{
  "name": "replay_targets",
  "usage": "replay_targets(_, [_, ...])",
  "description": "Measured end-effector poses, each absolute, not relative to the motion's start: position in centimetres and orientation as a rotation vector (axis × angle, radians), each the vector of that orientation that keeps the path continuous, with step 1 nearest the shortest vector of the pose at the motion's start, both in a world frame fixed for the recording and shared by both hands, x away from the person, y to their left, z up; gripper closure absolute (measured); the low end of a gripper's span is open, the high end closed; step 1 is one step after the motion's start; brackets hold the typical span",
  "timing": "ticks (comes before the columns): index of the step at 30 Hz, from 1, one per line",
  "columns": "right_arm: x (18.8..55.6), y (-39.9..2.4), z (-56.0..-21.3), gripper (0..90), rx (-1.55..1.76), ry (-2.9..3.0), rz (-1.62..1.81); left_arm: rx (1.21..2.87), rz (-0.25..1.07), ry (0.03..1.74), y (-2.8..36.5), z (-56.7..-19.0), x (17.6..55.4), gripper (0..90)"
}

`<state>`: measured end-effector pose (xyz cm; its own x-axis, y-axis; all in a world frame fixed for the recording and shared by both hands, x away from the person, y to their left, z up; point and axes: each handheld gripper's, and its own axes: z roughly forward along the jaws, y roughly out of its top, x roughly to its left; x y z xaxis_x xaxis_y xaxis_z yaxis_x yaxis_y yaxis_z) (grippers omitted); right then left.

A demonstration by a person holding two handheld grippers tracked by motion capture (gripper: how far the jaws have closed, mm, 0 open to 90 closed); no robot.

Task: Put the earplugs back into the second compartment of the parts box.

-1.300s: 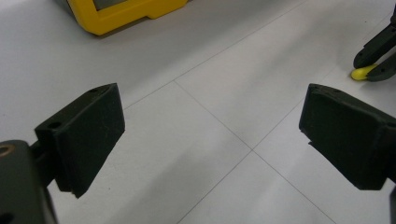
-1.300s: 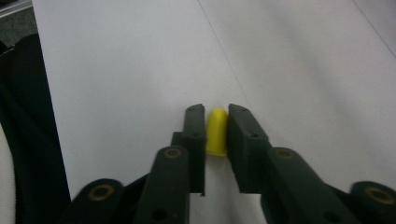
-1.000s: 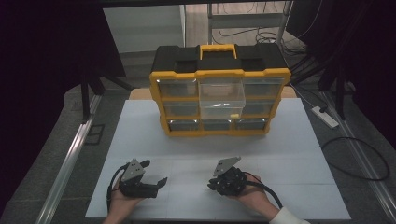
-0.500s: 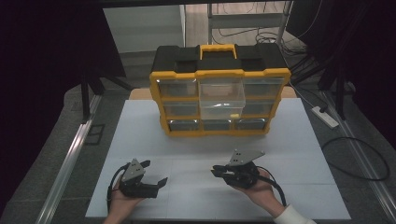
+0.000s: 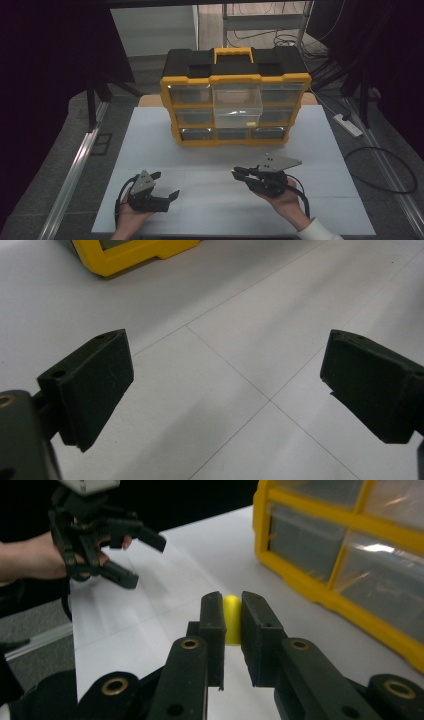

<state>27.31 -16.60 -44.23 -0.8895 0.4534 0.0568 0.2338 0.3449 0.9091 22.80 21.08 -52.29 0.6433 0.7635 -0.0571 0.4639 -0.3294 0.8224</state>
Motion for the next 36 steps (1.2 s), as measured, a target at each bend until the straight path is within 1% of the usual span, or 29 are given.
replay_targets(5, [27.3,-17.3,-43.0,79.9,0.624,2.346,1.612,1.979,0.433,0.961,21.1,-52.3,22.8,6.8])
replay_targets(10, [27.0,-18.1,-40.9,79.9,0.613,2.267,1.658,1.977,0.436,0.956,21.1,-52.2,22.7,6.8])
replay_targets(21, [27.1,-18.4,-38.3,79.9,0.596,2.206,1.699,1.976,0.437,0.952,21.1,-52.1,22.7,6.8])
replay_targets(27, [27.3,-18.7,-36.2,79.9,0.586,2.163,1.734,1.975,0.438,0.951,21.1,-52.1,22.7,6.8])
replay_targets(36, [28.5,-19.2,-32.7,79.9,0.594,2.099,1.776,1.977,0.437,0.949,21.1,-52.1,22.7,6.8])
